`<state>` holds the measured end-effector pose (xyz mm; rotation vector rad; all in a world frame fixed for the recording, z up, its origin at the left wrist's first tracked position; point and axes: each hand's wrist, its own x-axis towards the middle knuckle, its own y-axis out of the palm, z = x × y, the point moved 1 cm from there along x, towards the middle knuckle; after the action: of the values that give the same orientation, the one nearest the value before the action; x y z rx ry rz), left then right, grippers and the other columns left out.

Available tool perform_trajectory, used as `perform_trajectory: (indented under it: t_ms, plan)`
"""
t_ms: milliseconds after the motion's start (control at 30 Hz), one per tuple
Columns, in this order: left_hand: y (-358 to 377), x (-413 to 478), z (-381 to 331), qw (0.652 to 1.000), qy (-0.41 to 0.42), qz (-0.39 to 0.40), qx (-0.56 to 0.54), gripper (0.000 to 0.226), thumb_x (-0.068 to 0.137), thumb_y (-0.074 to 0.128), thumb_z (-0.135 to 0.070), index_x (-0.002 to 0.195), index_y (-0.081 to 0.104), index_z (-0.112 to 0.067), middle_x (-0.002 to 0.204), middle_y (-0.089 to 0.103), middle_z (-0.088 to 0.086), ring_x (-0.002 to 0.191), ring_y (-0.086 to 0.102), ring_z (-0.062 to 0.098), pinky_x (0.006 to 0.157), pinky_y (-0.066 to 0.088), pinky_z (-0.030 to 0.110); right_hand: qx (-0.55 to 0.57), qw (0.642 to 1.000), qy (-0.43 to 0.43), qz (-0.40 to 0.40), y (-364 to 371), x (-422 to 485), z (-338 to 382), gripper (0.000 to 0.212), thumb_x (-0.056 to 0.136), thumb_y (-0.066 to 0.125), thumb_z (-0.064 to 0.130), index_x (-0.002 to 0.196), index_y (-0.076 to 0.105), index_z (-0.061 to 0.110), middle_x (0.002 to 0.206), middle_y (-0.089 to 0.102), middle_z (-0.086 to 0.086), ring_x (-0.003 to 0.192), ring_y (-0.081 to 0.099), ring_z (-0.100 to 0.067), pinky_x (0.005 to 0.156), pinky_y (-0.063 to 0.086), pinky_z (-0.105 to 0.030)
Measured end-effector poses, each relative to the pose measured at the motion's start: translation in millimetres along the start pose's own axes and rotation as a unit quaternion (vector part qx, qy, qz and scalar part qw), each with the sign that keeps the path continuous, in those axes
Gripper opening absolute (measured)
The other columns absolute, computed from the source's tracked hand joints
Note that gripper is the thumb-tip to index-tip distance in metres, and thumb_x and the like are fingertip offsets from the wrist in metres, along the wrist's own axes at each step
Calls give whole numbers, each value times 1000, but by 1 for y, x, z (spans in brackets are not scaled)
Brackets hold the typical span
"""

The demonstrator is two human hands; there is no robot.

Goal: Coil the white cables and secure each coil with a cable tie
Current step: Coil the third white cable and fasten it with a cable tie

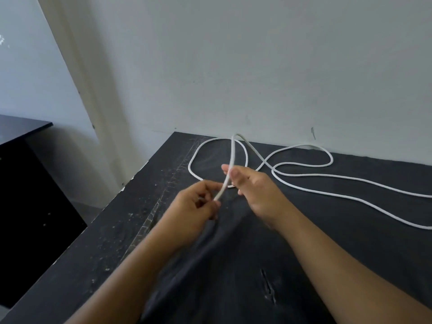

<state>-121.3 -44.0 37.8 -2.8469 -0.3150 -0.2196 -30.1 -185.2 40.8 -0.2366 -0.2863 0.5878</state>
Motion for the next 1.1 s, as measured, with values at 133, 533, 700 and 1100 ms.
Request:
perform_trajectory:
  t_ms: [133, 533, 700, 1100]
  plan:
    - [21, -17, -6, 998, 27, 32, 45, 27, 89, 61, -4, 94, 65, -30, 69, 55, -2, 60, 47, 7, 60, 42, 16, 33, 998, -15, -51, -7, -24, 22, 20, 98, 50, 26, 91, 69, 24, 83, 69, 10, 82, 61, 1, 80, 46, -17]
    - [60, 13, -72, 891, 283, 15, 354, 28, 92, 43, -36, 115, 57, -28, 135, 50, -3, 129, 37, 24, 111, 25, 41, 53, 991, 95, 71, -63, -131, 53, 26, 100, 43, 30, 115, 64, 36, 54, 25, 6, 45, 23, -6, 42, 21, -21]
    - [86, 14, -92, 890, 304, 16, 340, 16, 94, 47, -10, 100, 61, -13, 92, 61, -6, 89, 54, 18, 76, 30, 24, 79, 976, 181, 90, -87, -173, 55, 26, 100, 42, 36, 95, 62, 19, 55, 29, 6, 45, 22, -6, 41, 21, -20]
    - [137, -23, -67, 940, 201, 80, 265, 10, 100, 40, -31, 101, 46, -23, 62, 48, 2, 58, 47, 20, 59, 38, 36, 465, 875, 67, -118, -166, -197, 100, 44, 90, 49, 39, 53, 31, 24, 42, 17, 8, 32, 17, -8, 35, 11, -20]
